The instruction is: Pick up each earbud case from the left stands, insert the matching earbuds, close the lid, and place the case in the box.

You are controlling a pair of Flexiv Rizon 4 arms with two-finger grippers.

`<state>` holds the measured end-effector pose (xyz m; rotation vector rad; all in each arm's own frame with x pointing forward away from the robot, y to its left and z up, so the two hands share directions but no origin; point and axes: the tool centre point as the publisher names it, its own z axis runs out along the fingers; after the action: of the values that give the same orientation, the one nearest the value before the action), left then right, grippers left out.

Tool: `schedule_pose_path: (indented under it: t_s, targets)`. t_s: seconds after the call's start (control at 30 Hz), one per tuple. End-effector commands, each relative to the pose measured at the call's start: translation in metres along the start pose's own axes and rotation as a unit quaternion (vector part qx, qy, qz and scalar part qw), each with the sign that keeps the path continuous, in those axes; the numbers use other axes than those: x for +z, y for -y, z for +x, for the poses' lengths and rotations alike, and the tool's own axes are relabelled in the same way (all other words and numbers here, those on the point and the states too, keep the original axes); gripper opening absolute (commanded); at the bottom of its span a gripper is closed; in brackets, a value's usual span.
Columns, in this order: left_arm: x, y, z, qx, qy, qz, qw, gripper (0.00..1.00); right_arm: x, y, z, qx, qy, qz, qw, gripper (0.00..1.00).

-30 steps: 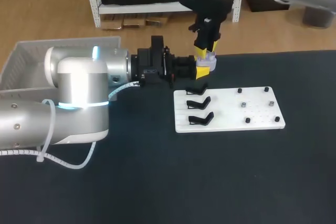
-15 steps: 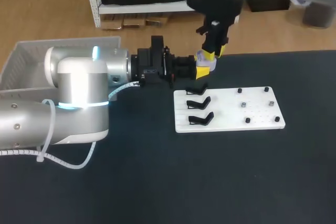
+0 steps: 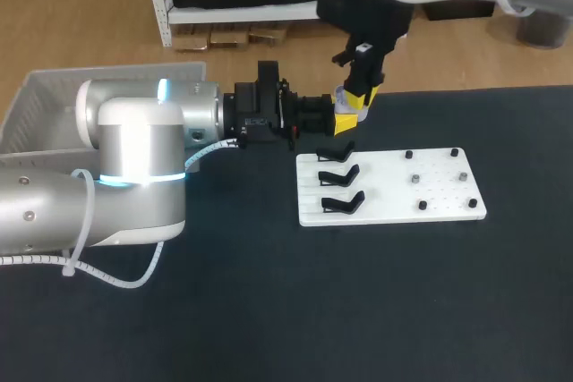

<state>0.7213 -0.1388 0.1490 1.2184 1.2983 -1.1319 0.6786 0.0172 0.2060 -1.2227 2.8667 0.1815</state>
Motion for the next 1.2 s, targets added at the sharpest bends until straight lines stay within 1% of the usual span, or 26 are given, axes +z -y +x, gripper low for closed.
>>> schedule_pose_path:
  t_s: [0.03,0.3,0.57,0.7,0.8,0.9,1.03,1.07,1.13,1.2]
  targets:
    - [0.000,0.001,0.001,0.002,0.003,-0.003,1.000,0.00,0.003,0.000,-0.001,0.000,-0.001,0.000,1.000,0.15]
    - [0.000,0.001,0.001,0.002,0.003,-0.003,1.000,0.00,0.009,0.003,-0.012,-0.001,-0.004,0.002,1.000,0.15]
    - [0.000,0.001,0.001,0.002,0.003,-0.003,1.000,0.00,0.008,0.007,-0.019,-0.001,-0.001,0.005,1.000,0.17]
    - [0.000,0.001,0.001,0.002,0.003,-0.003,1.000,0.00,0.002,0.007,-0.016,-0.003,0.005,0.009,1.000,0.17]
    - [0.000,0.001,0.001,0.002,0.003,-0.003,1.000,0.00,-0.007,0.013,-0.018,0.010,0.023,0.013,1.000,0.19]
    - [0.000,0.001,0.001,0.002,0.003,-0.003,1.000,0.00,-0.012,0.024,-0.029,0.027,0.045,0.021,0.998,0.25]
    - [0.000,0.001,0.001,0.002,0.003,-0.003,1.000,0.00,-0.016,0.040,-0.049,0.049,0.069,0.035,0.996,0.25]
    - [0.000,0.001,0.001,0.002,0.003,-0.003,1.000,0.00,-0.015,0.044,-0.054,0.059,0.074,0.040,0.995,0.26]
    - [0.000,0.001,0.001,0.002,0.003,-0.003,1.000,0.00,-0.013,0.051,-0.062,0.070,0.080,0.038,0.994,0.27]
    - [0.000,0.001,0.001,0.002,0.003,-0.003,1.000,0.00,-0.007,0.057,-0.068,0.081,0.077,0.041,0.993,0.27]
